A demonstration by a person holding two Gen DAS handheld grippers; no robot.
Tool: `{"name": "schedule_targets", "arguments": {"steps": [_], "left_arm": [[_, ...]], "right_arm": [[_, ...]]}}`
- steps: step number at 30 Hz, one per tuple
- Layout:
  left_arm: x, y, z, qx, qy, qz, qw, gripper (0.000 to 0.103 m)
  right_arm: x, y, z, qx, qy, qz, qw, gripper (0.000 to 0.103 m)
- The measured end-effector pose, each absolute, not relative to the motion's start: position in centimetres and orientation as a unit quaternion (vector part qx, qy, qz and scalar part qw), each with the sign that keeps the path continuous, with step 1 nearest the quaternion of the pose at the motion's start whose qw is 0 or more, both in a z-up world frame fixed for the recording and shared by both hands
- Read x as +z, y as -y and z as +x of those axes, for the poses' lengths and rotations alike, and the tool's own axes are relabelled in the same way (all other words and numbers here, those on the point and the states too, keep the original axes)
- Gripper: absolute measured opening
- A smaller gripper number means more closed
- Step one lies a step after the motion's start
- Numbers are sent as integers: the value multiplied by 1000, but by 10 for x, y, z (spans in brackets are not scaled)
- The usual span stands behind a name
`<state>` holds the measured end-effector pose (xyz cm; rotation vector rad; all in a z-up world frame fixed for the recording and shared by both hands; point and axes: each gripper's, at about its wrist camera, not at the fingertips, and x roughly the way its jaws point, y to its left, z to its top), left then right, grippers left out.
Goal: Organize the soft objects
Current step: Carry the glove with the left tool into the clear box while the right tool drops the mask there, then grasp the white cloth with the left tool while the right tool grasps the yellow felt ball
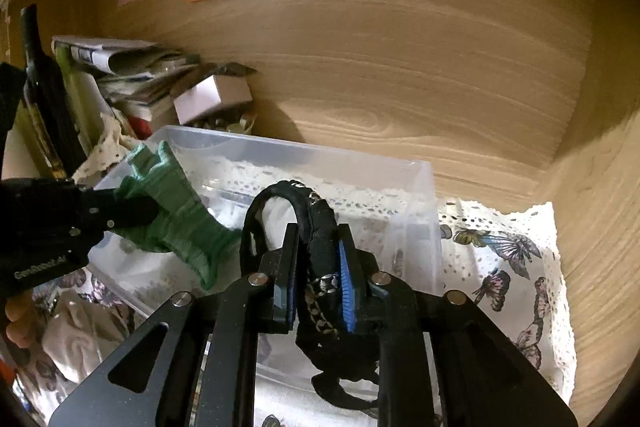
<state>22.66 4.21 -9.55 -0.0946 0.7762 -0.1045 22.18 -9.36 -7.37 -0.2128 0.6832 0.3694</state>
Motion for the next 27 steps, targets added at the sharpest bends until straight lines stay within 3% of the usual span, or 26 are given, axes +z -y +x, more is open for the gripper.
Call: {"name": "schedule_targets", "arguments": {"steps": [3, 5, 7, 12, 14, 20, 23, 27], "left_arm": [[-94, -41, 223, -53, -378, -43, 923, 25], [-91, -42, 219, -58, -375, -45, 924, 39], [-87, -43, 214, -57, -369, -47, 926, 45], [-64, -43, 187, -50, -334, -34, 941, 55], [-55, -42, 176, -46, -316, -30, 947, 68], [-29, -43, 135, -31, -265, -30, 963, 94], [-27, -45, 122, -28, -254, -32, 966, 99], [-31, -45, 104, -27, -254, -31, 966, 102]], "right_arm": [[-71, 93, 220, 181, -333, -104, 920, 20], [-69, 94, 218, 182, -331, -103, 920, 28], [-64, 95, 213, 183, -324, -100, 923, 37], [-45, 100, 192, 186, -293, -97, 933, 50], [-34, 104, 179, 188, -271, -95, 939, 59], [-13, 113, 139, 190, -217, -94, 953, 76], [-9, 116, 118, 189, -198, -97, 957, 83], [-13, 122, 99, 196, -193, -90, 957, 83]]}}
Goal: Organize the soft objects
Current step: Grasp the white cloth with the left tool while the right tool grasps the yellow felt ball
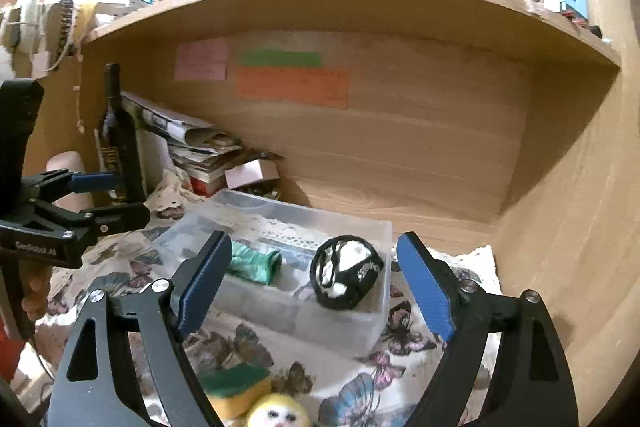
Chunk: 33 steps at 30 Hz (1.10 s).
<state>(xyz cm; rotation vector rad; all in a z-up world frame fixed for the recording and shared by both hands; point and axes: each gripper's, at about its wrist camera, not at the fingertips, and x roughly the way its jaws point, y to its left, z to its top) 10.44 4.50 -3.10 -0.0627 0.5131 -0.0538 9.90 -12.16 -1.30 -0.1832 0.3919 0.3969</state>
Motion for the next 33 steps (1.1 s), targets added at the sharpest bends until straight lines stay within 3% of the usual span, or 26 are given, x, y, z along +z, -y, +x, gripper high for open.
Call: {"name": "schedule_targets", "arguments": {"steps": [18, 24, 29, 33], "left_arm": [[-111, -37, 89, -20, -342, -28, 939, 102], [-133, -37, 100, -35, -373, -52, 926, 101], [-135, -31, 102, -61, -375, -56, 923, 67], [-132, -22, 97, -72, -365, -39, 927, 46]], "right_arm": [[-98, 154, 75, 192, -321, -39, 927, 82], [-116, 156, 80, 210, -362, -13, 908, 61], [-123, 154, 82, 236, -377, 1, 896, 43], [-118, 155, 79, 225, -363, -7, 904, 42]]}}
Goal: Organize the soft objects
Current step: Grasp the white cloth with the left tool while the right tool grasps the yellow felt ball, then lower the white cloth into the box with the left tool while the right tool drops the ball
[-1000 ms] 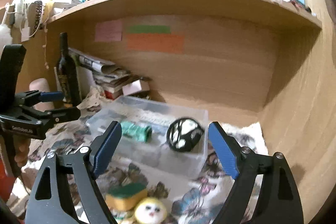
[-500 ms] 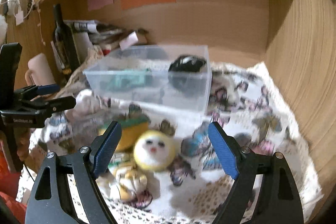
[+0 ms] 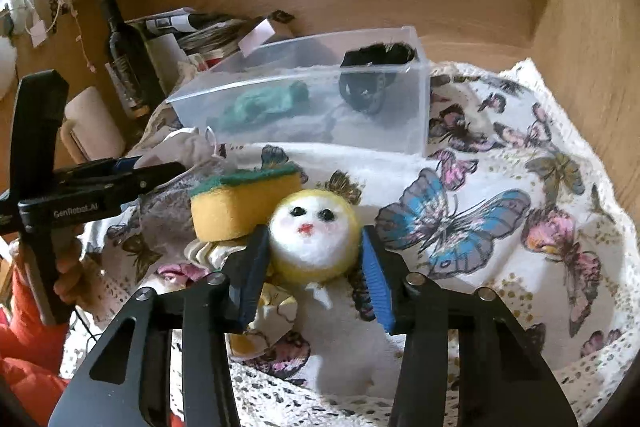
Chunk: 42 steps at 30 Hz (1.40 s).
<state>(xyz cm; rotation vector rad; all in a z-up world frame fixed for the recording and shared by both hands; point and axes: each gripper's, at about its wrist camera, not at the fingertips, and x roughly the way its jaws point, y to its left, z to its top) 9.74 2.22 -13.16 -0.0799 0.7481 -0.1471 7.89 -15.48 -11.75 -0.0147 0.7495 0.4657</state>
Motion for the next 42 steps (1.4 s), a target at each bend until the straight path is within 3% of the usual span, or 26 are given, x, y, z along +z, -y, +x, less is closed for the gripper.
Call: {"name": "schedule_targets", "arguments": {"steps": [2, 7, 29, 42], "left_arm": [[-130, -19, 95, -74, -362, -29, 929, 32], [-117, -19, 86, -74, -340, -18, 937, 28], [-34, -47, 103, -65, -243, -42, 967, 28], [-35, -49, 160, -31, -247, -40, 968, 28]], "right_arm": [[-113, 158, 78, 222, -356, -6, 908, 41], [-95, 166, 79, 204, -326, -5, 923, 41], [-25, 141, 120, 220, -217, -31, 951, 41], [-39, 105, 183, 232, -262, -60, 935, 41]]}}
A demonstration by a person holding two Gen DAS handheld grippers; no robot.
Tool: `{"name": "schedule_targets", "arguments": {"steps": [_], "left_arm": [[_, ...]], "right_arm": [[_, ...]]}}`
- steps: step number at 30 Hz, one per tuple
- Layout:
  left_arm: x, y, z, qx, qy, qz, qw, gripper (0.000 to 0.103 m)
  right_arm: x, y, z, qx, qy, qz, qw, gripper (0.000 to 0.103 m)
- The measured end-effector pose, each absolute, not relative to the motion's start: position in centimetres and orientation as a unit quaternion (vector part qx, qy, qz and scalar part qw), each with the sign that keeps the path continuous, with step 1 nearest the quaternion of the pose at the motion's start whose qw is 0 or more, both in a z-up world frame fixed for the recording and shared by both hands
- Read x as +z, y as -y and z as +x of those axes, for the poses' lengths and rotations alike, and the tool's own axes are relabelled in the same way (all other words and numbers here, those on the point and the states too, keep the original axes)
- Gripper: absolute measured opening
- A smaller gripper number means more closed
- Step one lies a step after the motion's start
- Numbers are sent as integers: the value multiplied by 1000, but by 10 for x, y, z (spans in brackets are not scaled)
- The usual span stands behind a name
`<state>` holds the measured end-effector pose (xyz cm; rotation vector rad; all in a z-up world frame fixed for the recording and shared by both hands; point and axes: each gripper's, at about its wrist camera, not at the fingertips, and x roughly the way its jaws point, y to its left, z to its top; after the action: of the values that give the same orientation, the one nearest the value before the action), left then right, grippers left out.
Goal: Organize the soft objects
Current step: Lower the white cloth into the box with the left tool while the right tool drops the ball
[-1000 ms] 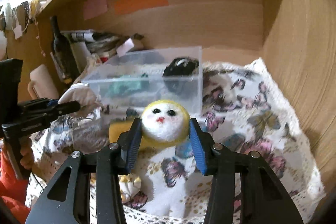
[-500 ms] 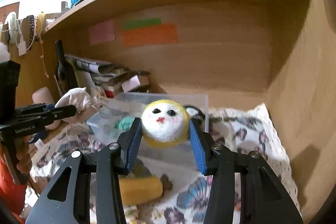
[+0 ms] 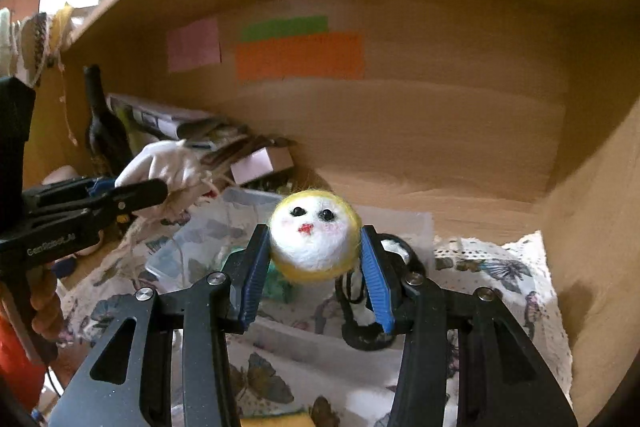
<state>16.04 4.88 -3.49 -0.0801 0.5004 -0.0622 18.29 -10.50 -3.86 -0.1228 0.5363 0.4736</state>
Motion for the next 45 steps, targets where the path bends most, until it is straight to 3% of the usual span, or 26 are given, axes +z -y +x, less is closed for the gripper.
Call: {"name": "schedule_targets", "arguments": {"steps": [17, 27, 31, 34, 40, 45], "left_arm": [[-94, -42, 205, -37, -351, -18, 935, 31], [-74, -42, 187, -35, -320, -16, 947, 63], [-60, -43, 171, -38, -298, -16, 954, 75], [-51, -44, 159, -36, -282, -15, 959, 86], [-38, -40, 129, -27, -245, 0, 969, 102], [-39, -39, 105, -27, -239, 5, 971, 103]], "right_arm": [[-83, 81, 218, 230, -351, -107, 901, 43], [-62, 84, 206, 216, -319, -107, 917, 54], [-47, 88, 188, 205, -286, -109, 930, 74], [-35, 92, 172, 199, -261, -110, 938, 79], [-16, 104, 139, 203, -226, -90, 949, 84], [-13, 116, 115, 205, -214, -76, 952, 90]]}}
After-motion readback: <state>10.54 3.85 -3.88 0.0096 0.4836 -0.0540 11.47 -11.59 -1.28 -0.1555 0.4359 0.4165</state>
